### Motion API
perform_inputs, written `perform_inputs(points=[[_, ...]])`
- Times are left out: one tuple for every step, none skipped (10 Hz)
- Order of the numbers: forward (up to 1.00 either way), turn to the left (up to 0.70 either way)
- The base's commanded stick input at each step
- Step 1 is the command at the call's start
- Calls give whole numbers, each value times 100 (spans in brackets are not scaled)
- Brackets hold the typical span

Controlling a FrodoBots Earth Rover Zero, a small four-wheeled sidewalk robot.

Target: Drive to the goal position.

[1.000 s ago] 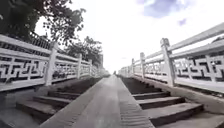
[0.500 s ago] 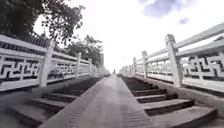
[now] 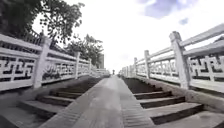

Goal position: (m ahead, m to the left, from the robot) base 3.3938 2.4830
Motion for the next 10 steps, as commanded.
perform_inputs(points=[[45,0],[45,0],[45,0],[45,0],[45,0],[45,0],[45,0],[45,0],[45,0],[45,0]])
